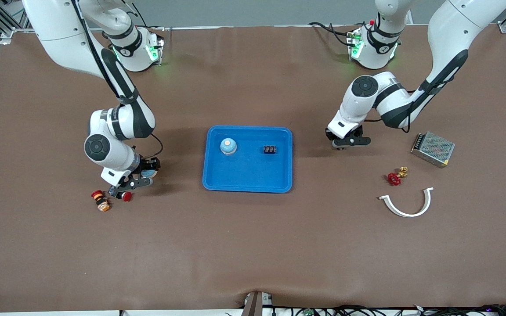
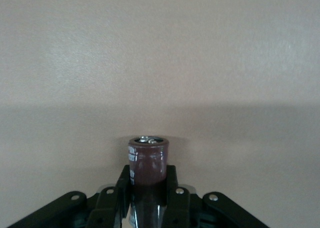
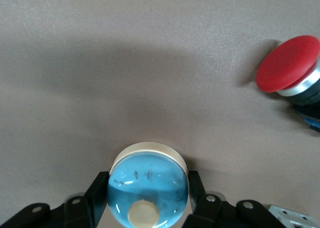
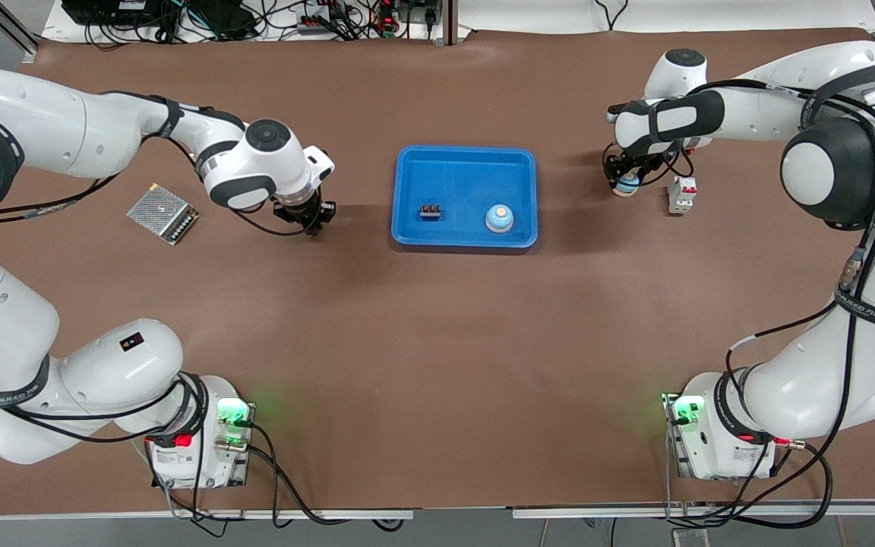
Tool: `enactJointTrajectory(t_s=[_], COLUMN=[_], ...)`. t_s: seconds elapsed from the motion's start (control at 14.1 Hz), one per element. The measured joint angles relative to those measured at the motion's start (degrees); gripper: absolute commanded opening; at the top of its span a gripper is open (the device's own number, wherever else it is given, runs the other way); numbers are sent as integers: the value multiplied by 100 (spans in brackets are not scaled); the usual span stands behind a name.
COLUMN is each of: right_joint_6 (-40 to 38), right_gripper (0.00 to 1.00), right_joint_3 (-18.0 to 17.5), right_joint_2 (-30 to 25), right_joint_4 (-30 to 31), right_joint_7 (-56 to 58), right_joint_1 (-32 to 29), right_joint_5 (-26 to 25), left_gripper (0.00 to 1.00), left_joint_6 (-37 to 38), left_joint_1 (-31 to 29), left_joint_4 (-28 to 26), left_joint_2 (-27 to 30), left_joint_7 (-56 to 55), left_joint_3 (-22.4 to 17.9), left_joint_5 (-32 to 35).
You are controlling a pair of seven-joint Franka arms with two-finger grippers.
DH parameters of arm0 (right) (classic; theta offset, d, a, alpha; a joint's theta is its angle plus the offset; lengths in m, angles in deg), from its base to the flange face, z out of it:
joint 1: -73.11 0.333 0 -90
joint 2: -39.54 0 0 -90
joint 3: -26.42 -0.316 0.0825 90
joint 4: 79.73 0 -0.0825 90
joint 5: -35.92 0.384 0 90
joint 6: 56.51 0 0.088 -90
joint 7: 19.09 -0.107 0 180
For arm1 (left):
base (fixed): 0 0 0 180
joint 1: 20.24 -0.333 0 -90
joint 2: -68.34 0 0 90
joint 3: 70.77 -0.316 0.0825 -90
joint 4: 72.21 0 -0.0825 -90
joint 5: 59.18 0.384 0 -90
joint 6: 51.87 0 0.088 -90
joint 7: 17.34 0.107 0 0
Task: Place electrolytic capacitor and blue bell in tray
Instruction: 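Grasp the second blue bell with the right gripper while the left gripper lifts capacitor, then carry the bell with the right gripper while the left gripper carries capacitor to tray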
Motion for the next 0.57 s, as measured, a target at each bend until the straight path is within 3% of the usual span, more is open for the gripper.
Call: enactJointTrajectory(t_s=[0.28, 0.57], right_joint_6=[-70, -1062], right_gripper=[40, 40], right_joint_3=[-1, -10], right_joint_2=[-3, -44], right_joint_4=[-86, -806], right_joint_7=[-147, -1652], right_joint_1=[15, 586], right_joint_5=[3, 9], left_gripper=[0, 0], left_joint_6=[873, 1180], left_joint_1=[22, 297], left_joint_4=[687, 1231], left_joint_2=[0, -4], left_joint_7=[22, -10], left_joint_3=[376, 443], left_joint_5=[-986, -1621])
